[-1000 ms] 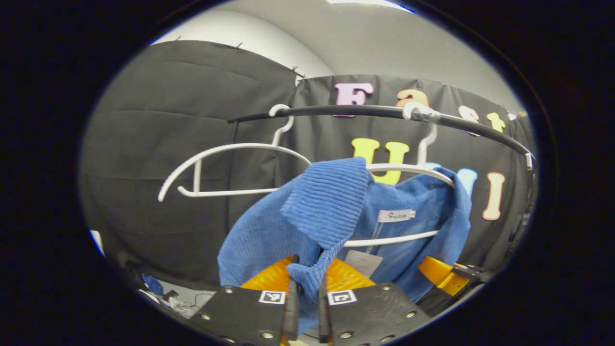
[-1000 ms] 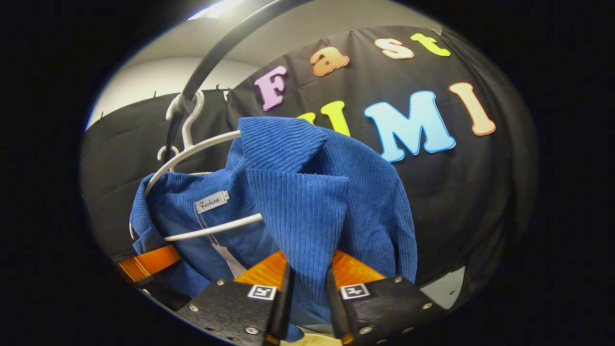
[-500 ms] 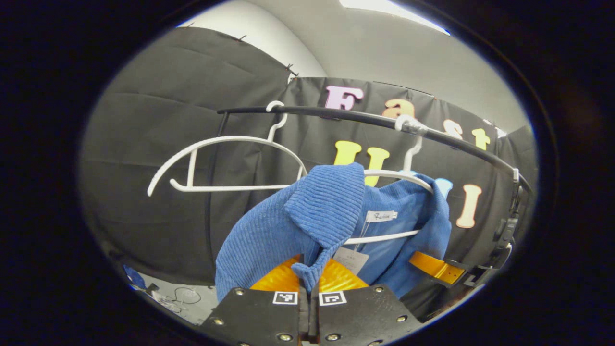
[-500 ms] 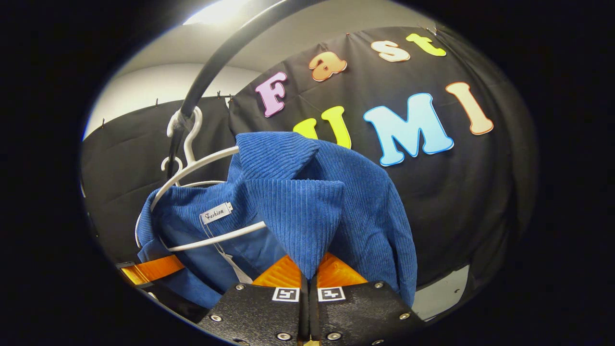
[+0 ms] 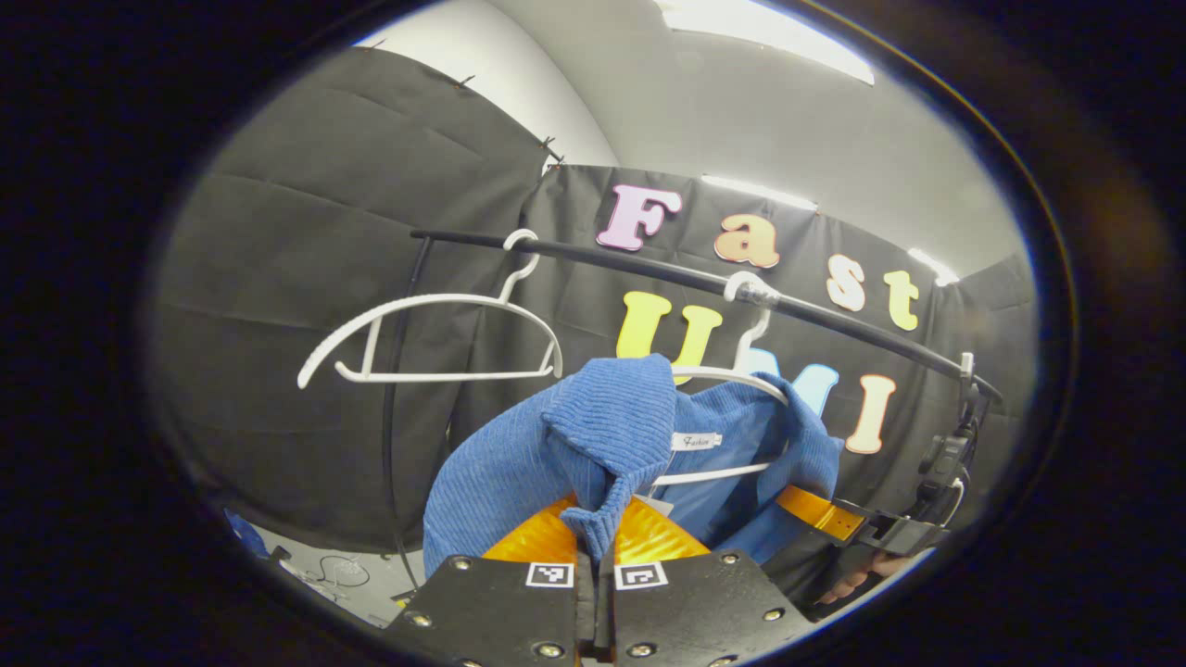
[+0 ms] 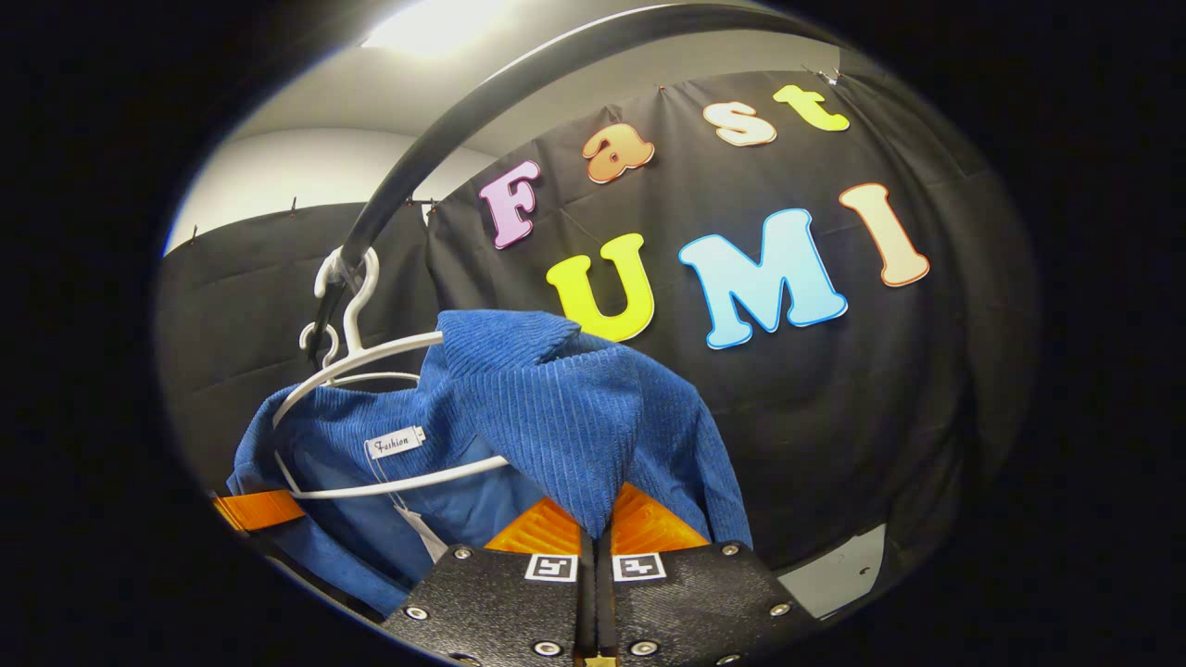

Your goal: Grasp the clothes on the hanger with both hands and then place them into the laundry hamper below.

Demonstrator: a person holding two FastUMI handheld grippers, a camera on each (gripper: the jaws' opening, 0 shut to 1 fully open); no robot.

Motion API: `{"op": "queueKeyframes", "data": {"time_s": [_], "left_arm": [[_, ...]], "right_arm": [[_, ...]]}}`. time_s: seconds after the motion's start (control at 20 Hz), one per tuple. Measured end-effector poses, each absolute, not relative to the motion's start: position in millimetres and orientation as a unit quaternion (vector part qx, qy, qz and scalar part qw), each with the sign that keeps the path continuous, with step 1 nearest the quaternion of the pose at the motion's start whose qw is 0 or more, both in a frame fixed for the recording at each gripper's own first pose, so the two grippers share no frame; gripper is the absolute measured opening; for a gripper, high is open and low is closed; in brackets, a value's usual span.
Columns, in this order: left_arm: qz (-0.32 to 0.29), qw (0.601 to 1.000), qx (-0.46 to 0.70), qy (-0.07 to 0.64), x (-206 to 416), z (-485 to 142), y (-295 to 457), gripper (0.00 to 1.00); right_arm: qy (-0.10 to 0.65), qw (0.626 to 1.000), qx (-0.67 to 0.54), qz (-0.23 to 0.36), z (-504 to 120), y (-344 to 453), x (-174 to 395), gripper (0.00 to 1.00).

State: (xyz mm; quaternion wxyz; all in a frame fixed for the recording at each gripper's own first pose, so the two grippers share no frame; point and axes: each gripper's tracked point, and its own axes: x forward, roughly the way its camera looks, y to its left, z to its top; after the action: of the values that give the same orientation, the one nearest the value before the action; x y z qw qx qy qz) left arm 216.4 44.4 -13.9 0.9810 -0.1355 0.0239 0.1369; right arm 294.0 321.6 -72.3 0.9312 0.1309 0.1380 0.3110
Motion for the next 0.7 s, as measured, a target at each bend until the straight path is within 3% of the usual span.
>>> {"op": "queueKeyframes", "data": {"time_s": [0.7], "left_arm": [[0.209, 0.972, -0.104, -0.026, 178.9, 40.4, 114.2, 0.01]], "right_arm": [[0.064, 0.959, 0.164, 0.222, -52.9, 297.4, 358.4, 0.00]]}}
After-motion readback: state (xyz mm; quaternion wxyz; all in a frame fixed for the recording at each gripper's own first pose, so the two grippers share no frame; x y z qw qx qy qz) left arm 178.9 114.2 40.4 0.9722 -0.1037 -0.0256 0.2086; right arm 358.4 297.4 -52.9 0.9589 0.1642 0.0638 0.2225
